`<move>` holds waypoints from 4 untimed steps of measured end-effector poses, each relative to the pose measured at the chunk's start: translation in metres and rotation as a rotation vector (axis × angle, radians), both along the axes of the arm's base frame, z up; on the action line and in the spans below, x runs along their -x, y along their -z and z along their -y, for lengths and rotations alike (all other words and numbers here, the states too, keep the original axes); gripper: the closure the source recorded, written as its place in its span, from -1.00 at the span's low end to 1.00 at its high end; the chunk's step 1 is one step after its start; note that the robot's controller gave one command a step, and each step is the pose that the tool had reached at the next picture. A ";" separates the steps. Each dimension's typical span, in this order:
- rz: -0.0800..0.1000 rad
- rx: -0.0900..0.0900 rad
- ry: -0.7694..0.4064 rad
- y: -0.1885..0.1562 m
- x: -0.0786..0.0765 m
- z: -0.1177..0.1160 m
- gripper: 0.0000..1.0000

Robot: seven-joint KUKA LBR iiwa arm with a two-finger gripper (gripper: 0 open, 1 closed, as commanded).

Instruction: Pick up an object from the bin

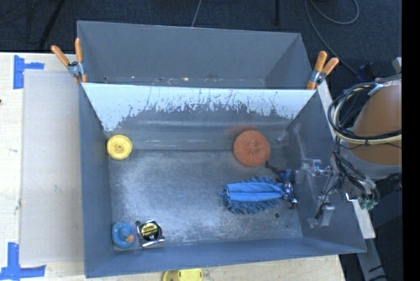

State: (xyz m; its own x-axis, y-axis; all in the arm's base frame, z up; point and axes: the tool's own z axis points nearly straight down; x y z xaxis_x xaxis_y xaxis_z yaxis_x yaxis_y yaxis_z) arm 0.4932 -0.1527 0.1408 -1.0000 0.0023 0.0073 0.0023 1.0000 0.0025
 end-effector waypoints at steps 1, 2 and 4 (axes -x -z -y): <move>0.006 0.001 -0.106 -0.005 0.003 -0.007 -1.00; 0.011 0.002 -0.116 0.035 0.000 -0.016 -1.00; 0.008 0.002 -0.072 0.071 -0.026 -0.063 -1.00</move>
Offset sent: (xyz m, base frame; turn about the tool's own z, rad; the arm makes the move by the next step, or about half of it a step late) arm 0.0020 0.0253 -0.0708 -0.0179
